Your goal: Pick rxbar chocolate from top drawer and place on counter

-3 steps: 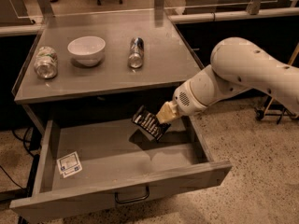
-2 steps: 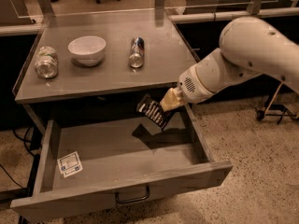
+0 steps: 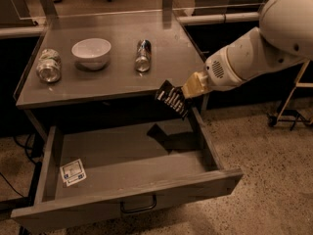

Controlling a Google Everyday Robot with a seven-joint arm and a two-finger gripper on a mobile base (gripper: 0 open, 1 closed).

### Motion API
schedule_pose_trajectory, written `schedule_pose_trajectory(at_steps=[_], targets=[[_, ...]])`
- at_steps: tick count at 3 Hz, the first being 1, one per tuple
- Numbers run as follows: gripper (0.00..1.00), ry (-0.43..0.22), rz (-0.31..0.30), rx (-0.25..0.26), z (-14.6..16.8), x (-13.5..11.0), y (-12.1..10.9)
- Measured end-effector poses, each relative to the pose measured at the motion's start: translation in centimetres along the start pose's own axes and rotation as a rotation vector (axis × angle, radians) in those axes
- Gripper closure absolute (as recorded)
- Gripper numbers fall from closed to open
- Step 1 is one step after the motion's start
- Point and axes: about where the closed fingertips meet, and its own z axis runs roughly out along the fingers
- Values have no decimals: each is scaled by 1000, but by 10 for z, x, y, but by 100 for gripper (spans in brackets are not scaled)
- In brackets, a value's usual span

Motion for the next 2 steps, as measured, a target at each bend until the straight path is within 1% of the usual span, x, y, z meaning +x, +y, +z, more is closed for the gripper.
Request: schedule_pose_trajectory(at_steps=[1, 2], targets=[[100, -8, 0, 3, -3, -5, 0], [100, -80, -8, 29, -35, -70, -3]])
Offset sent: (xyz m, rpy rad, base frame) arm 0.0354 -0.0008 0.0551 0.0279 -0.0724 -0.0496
